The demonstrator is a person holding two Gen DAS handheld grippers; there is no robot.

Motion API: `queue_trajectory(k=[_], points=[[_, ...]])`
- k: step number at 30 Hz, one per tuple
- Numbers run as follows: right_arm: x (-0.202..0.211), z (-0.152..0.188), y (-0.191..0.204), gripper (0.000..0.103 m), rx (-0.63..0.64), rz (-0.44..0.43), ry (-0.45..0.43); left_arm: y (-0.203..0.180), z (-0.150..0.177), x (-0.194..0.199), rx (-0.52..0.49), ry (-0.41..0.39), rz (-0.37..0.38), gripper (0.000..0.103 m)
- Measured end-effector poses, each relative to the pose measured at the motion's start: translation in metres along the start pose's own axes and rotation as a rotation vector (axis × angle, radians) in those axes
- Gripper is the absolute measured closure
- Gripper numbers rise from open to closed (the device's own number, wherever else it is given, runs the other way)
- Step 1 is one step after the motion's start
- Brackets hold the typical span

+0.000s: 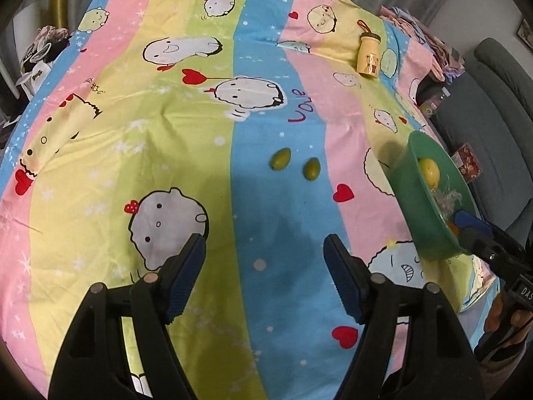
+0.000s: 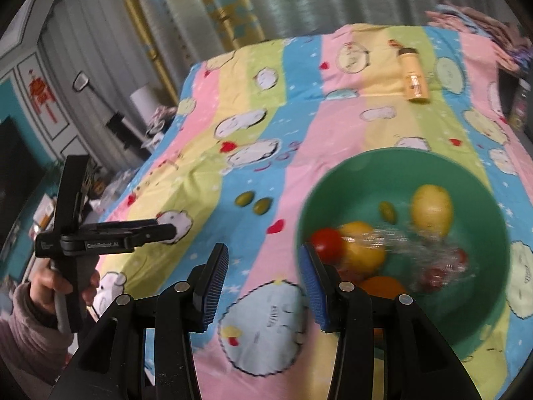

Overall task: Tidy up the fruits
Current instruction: 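Withdraw both tools from the bowl toward the two green olives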

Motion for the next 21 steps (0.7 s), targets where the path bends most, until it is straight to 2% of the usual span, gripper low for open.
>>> queue_trajectory(k=[11, 21], points=[[-0.047, -0.003, 0.023, 0.058, -0.007, -0.032, 0.097, 0.005, 0.011, -0.003, -0.035, -0.008, -0.021, 0.027], [-0.077, -0.019, 0.035, 0.057, -0.01, -0.008, 0.134, 0.021, 0.015, -0.004, -0.013, -0.016, -0.01, 0.026]])
Point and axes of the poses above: each gripper's, at about its wrist camera, not at the fingertips, and x roughly against the way its jaws point, y to its left, z to its underside, the point moved 1 cm from there along -x, roughly the way its jaws point, and after that the axes turned 1 degree about -y, right-handed, at the moved point
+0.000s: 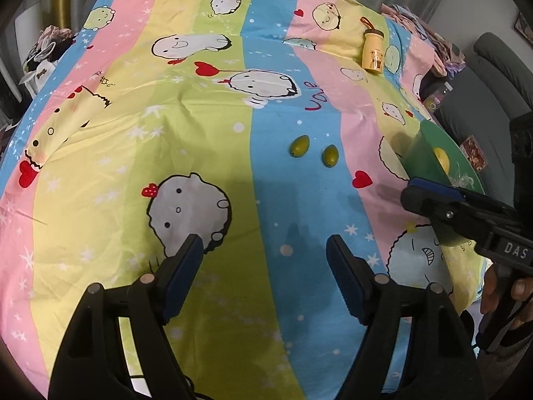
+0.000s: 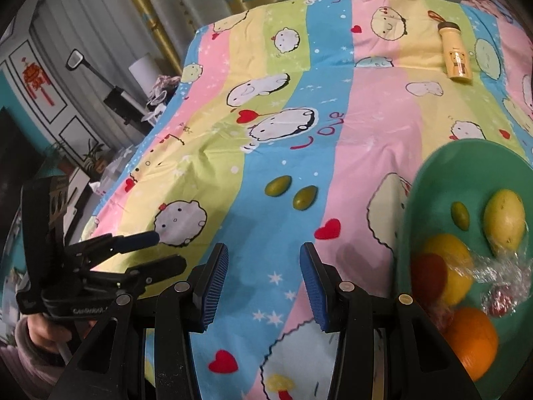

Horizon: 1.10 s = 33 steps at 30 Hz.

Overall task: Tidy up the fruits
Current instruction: 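Withdraw both tools from the bowl toward the two green olives, then grasp one green olive with the right tool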

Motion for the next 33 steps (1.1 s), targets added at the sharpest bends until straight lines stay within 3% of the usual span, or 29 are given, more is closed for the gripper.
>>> queue_trajectory(k=[12, 33], points=[[-0.039, -0.023, 0.005, 0.058, 0.026, 0.075, 0.072, 0.013, 0.0, 0.006, 0.026, -0.035, 0.059, 0.026], [-0.107, -0.047, -0.011, 0.058, 0.026, 0.222, 0.203, 0.023, -0.009, 0.002, -0.001, -0.042, 0.05, 0.026]])
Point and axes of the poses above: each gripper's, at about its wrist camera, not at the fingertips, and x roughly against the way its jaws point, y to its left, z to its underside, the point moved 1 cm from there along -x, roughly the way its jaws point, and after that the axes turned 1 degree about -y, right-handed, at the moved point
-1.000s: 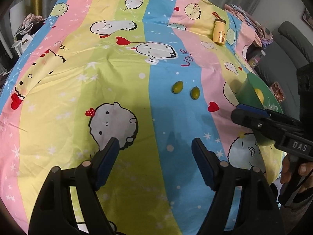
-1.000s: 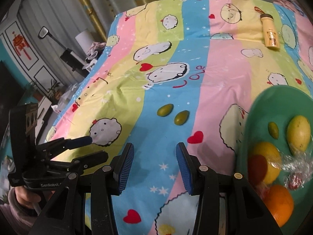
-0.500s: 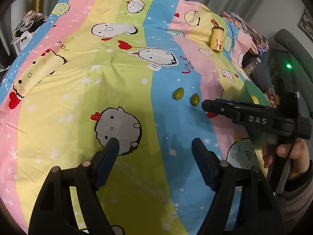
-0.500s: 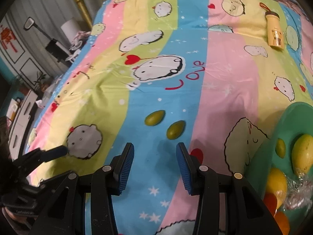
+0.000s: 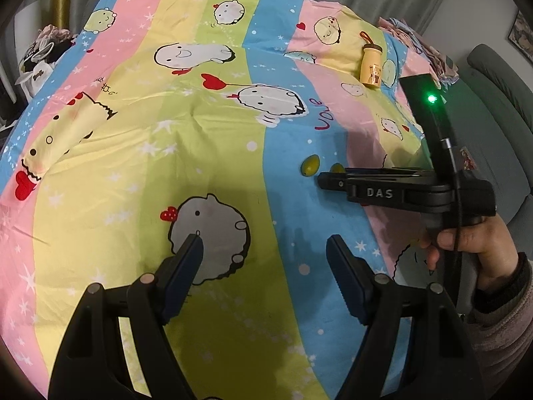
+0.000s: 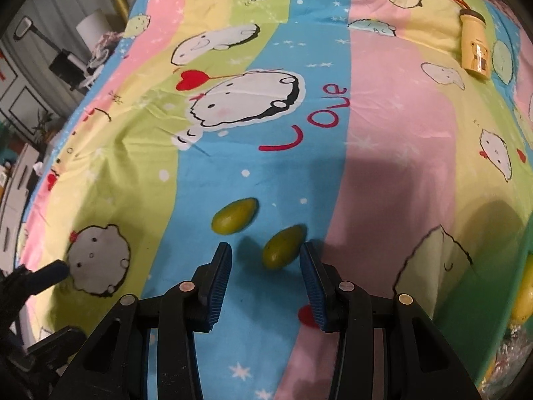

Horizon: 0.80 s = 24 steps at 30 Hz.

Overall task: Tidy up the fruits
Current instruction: 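Grasp one green olive with the right tool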

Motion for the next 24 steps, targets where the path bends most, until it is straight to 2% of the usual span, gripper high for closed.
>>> queue_trajectory(k=[3, 5, 10, 15, 24], points=[[-0.002, -0.003, 0.003, 0.06, 0.025, 0.026, 0.0, 0.0, -0.003, -0.001, -0.009, 0.001, -0.001, 0.026], [-0.003, -0.004, 0.004, 0.069, 0.05, 0.054, 0.001, 0.0, -0.004, -0.002, -0.011, 0.004, -0.003, 0.026], [-0.004, -0.007, 0.0, 0.083, 0.056, 0.064, -0.004, -0.002, -0.004, -0.002, -0.011, 0.009, -0.004, 0.026], [-0.004, -0.007, -0.004, 0.083, 0.035, 0.039, -0.016, -0.004, -0.004, -0.004, -0.015, 0.023, -0.009, 0.026], [0.029, 0.013, -0.004, 0.083, 0.003, -0.113, -0.104, -0.008, -0.006, -0.011, -0.022, 0.048, -0.02, 0.026]])
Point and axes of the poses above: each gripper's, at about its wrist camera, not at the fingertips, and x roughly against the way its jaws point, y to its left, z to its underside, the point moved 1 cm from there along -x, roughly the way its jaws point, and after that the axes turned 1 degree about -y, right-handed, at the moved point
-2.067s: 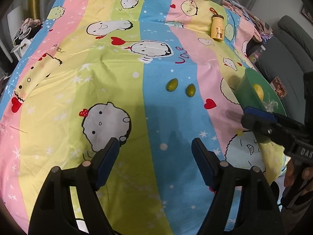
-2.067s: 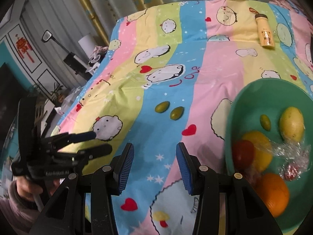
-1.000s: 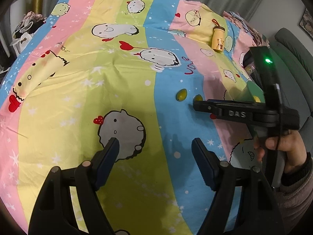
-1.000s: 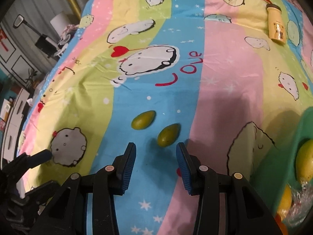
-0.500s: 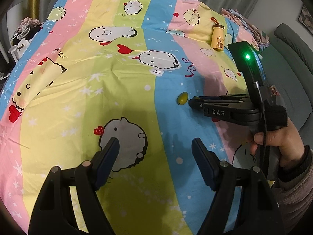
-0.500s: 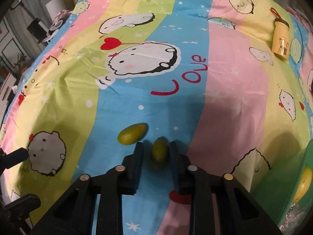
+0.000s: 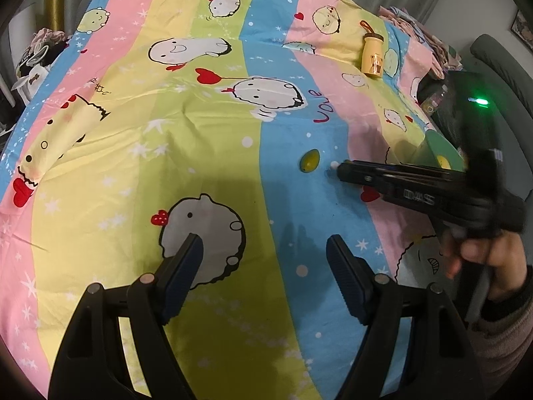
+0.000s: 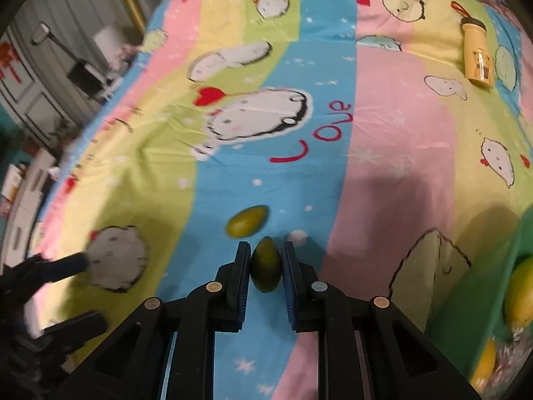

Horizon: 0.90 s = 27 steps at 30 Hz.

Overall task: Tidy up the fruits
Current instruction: 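Grasp one green olive with the right tool, then grasp the other green olive with the left tool while the right tool holds its olive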

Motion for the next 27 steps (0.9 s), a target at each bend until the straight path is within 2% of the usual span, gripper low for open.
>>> queue_trajectory(k=[5, 11, 16, 18, 23, 27], points=[[0.024, 0.014, 0.009, 0.083, 0.014, -0.077, -0.055, -0.005, -0.006, -0.009, -0.023, 0.016, -0.007, 0.026], [0.049, 0.037, 0.011, 0.083, 0.025, -0.106, -0.102, -0.013, -0.027, -0.027, -0.043, 0.038, 0.01, 0.028], [0.062, 0.057, 0.008, 0.083, 0.028, -0.129, -0.107, -0.032, -0.045, -0.052, -0.093, 0.077, 0.017, 0.029], [0.065, 0.062, 0.006, 0.083, 0.027, -0.137, -0.11, -0.04, -0.052, -0.065, -0.11, 0.098, 0.012, 0.035], [0.07, 0.068, 0.001, 0.083, 0.017, -0.171, -0.126, -0.054, -0.065, -0.093, -0.135, 0.13, -0.019, 0.04], [0.074, 0.07, -0.001, 0.083, 0.022, -0.195, -0.145, -0.057, -0.068, -0.106, -0.159, 0.132, -0.056, 0.051]])
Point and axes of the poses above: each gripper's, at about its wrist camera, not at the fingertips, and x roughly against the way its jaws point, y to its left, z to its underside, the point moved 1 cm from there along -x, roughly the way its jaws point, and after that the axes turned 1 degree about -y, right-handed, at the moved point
